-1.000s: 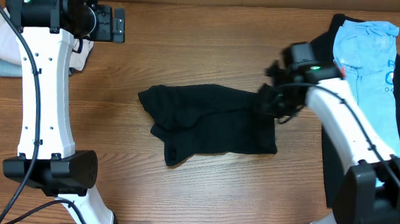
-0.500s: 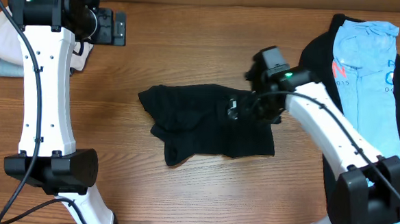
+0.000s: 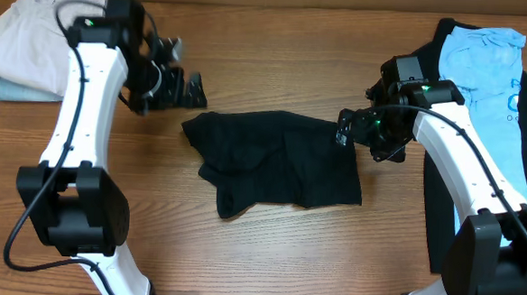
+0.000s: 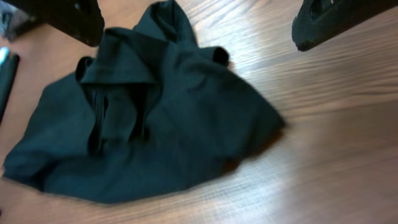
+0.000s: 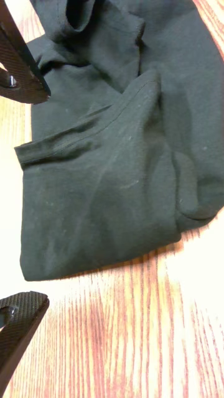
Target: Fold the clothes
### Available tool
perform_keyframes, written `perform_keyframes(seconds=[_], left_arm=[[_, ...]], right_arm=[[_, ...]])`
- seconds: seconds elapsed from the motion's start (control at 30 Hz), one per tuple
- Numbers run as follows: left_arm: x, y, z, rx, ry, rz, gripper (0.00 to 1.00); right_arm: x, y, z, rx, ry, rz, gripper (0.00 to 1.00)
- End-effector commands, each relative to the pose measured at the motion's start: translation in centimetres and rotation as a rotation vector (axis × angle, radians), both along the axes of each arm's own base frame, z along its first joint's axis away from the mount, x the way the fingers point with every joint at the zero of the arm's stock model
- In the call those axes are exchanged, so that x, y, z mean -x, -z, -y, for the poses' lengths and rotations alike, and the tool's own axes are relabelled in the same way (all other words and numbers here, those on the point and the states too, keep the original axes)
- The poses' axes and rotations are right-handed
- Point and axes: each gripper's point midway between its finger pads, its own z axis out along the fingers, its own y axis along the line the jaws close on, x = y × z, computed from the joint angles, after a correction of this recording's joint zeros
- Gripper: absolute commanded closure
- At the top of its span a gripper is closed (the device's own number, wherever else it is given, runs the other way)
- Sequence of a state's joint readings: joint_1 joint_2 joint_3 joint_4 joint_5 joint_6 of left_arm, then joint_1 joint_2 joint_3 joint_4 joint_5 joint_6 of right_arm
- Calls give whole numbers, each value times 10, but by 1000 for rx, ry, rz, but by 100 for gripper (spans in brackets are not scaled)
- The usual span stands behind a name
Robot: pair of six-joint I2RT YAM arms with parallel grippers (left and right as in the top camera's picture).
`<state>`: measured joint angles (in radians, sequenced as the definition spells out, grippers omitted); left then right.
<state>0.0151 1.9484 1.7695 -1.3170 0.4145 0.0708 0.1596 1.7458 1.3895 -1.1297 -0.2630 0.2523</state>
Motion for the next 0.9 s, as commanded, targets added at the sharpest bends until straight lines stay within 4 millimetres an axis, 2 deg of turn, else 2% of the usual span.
perform_keyframes(seconds=[0.0, 0.13, 0.27, 0.47, 0.73, 0.87], left_arm=[[19, 30, 19, 83, 63, -64, 0], [31, 61, 22, 84, 42, -107, 0], [41, 85, 28, 74, 24, -137, 0], [62, 118, 28, -85, 42, -183, 0], [72, 140, 61, -130, 56, -164, 0], [77, 148, 59, -215, 9, -172, 2]], right_arm=[[-7, -8, -2, -3, -18, 41, 0], [-8, -8, -1, 1, -17, 40, 0], [-8, -7, -1, 1, -17, 39, 0], [-7, -6, -1, 2, -17, 36, 0], [-6, -6, -1, 2, -16, 32, 0], [-5, -6, 0, 7, -16, 25, 0]])
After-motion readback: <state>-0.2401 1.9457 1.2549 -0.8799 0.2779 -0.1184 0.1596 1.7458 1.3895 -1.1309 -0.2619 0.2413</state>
